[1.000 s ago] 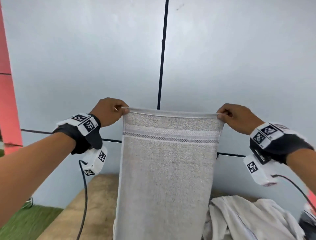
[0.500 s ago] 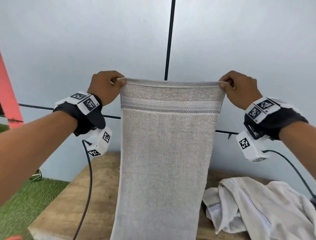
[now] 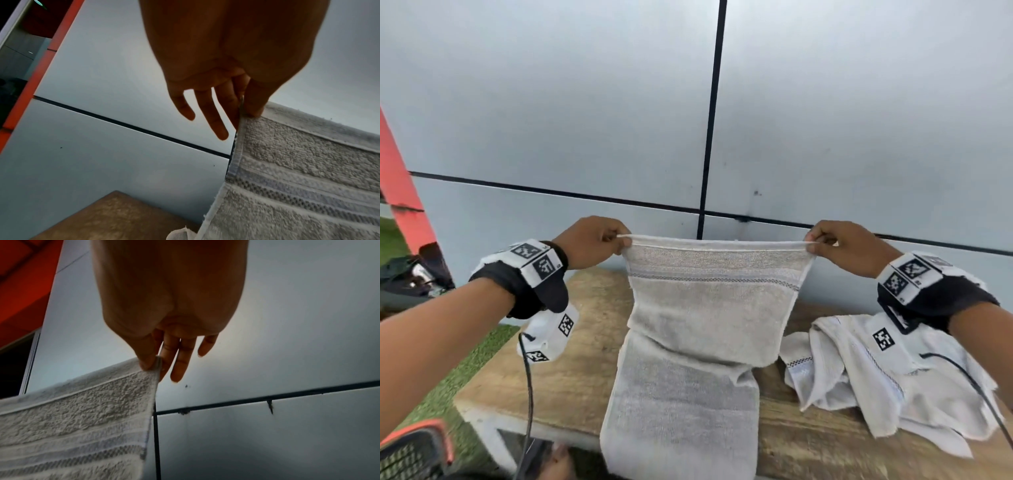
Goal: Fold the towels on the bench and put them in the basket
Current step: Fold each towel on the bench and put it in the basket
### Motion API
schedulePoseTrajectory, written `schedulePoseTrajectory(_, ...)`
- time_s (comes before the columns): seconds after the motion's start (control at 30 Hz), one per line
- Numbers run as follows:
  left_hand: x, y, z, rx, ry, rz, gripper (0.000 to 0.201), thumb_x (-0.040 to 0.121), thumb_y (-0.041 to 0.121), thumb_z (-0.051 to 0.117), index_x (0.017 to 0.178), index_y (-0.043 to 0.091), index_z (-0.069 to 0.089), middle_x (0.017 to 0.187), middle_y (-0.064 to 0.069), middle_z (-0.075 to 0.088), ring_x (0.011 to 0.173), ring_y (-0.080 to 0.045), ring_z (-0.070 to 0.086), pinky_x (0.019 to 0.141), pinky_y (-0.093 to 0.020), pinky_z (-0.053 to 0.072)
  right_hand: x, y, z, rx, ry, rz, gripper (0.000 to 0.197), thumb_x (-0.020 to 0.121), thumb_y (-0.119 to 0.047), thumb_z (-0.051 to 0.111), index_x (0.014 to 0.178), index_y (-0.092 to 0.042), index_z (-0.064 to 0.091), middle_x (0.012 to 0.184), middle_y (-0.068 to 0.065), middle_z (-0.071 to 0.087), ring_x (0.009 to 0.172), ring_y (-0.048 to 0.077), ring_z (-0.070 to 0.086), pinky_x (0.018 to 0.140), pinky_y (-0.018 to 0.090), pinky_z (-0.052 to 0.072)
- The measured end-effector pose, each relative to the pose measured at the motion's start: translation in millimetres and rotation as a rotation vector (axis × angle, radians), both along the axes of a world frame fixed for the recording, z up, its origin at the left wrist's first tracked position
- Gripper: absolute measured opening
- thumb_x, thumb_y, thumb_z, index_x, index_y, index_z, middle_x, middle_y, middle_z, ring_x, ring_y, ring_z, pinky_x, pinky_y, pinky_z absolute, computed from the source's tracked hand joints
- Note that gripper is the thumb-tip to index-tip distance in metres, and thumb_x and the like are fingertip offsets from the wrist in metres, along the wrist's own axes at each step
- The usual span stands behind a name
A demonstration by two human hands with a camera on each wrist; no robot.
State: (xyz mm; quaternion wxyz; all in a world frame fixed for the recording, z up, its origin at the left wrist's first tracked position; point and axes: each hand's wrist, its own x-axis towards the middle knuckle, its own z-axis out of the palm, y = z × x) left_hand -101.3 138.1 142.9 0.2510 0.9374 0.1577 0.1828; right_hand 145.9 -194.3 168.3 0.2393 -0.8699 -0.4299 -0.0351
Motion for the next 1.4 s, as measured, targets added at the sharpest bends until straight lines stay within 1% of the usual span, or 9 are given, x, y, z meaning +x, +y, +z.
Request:
schedulePoseTrajectory(0.17,-20.5,-13.7,60.7,-0.044,-0.146,-0.027,0.011,0.092,0.024,0.057,0.087,0.019,0.066,0.087,-0.002,0.072,0.082,-0.012,0.068,0.079,-0.03,0.05,-30.4,-21.9,65.3,0.128,0.023,0.055,0.003,0.088,-0.014,0.061,0.089,-0.013,0.063,0.089,0.008,0.069,0.086,0.026,0.064,0.083,0.039,0.048)
schedulePoseTrajectory(0.3,-52.3,-39.6,124.2,-0.224,-0.204,-0.149,0.011,0.088,0.021,0.063,0.086,0.011,0.066,0.084,-0.006,0.071,0.079,-0.015,0.066,0.072,-0.014,0.048,-67.3,-53.7,126.0,0.244,0.139,0.112,0.007,0.088,-0.004,0.058,0.085,-0.01,0.061,0.078,0.005,0.064,0.074,0.014,0.057,0.077,0.021,0.041)
schedulePoseTrajectory(0.4,-86.6,-57.3,160.2,-0.4,-0.127,-0.353,0.049,0.056,0.044,0.083,0.082,0.005,0.069,0.083,-0.009,0.07,0.08,-0.015,0.066,0.07,-0.014,0.05,-100.0,-85.1,158.7,0.259,0.28,0.208,0.008,0.082,0.003,0.056,0.082,-0.003,0.061,0.075,0.007,0.06,0.067,0.01,0.054,0.064,0.013,0.041)
schedulePoseTrajectory(0.6,-125.7,-78.6,209.8,-0.389,-0.082,-0.47,0.082,0.049,0.047,0.087,0.083,-0.019,0.052,0.08,-0.015,0.053,0.075,-0.024,0.049,0.067,-0.019,0.047,-132.8,-133.0,206.4,0.364,0.432,0.375,0.026,0.053,-0.024,0.081,0.07,-0.008,0.069,0.076,0.012,0.058,0.069,0.017,0.053,0.061,0.016,0.043)
schedulePoseTrajectory(0.73,-127.2,-85.7,233.2,-0.378,-0.15,-0.476,0.057,0.047,0.049,0.088,0.071,0.003,0.063,0.071,-0.009,0.057,0.069,-0.014,0.055,0.065,-0.016,0.05,-133.5,-136.0,228.6,0.429,0.423,0.412,0.047,0.043,-0.035,0.088,0.076,-0.007,0.069,0.072,0.008,0.065,0.069,0.017,0.06,0.063,0.015,0.049)
schedulePoseTrajectory(0.87,-110.3,-78.5,232.0,-0.291,-0.166,-0.365,0.053,0.052,0.052,0.082,0.082,0.01,0.071,0.087,-0.011,0.07,0.083,-0.017,0.065,0.079,-0.02,0.054,-120.9,-119.0,223.3,0.396,0.309,0.274,0.065,0.034,-0.045,0.089,0.08,-0.006,0.064,0.07,0.0,0.067,0.066,0.009,0.061,0.064,0.015,0.05)
schedulePoseTrajectory(1.03,-67.6,-65.8,193.3,-0.1,-0.115,-0.169,0.019,0.086,0.026,0.065,0.092,0.008,0.068,0.087,-0.012,0.069,0.077,-0.015,0.063,0.09,-0.032,0.048,-85.6,-88.0,178.6,0.232,0.192,0.065,0.006,0.086,-0.003,0.058,0.085,-0.008,0.062,0.08,0.01,0.063,0.073,0.02,0.057,0.072,0.022,0.041)
schedulePoseTrajectory(1.23,-7.8,-32.1,139.2,0.068,-0.171,-0.01,0.016,0.092,0.02,0.057,0.095,0.008,0.066,0.089,-0.013,0.071,0.081,-0.021,0.067,0.085,-0.033,0.05,-28.8,-41.1,123.4,0.231,0.129,-0.05,0.003,0.089,-0.01,0.059,0.087,-0.009,0.061,0.08,0.008,0.065,0.073,0.021,0.06,0.085,0.034,0.045)
schedulePoseTrajectory(1.4,33.2,-6.7,127.9,0.141,-0.308,0.141,0.012,0.091,0.022,0.057,0.094,0.016,0.067,0.087,-0.01,0.07,0.089,-0.025,0.065,0.086,-0.033,0.047,5.8,1.8,113.7,0.323,0.022,-0.094,0.002,0.09,-0.01,0.058,0.09,-0.01,0.06,0.075,0.004,0.062,0.068,0.016,0.058,0.075,0.031,0.046)
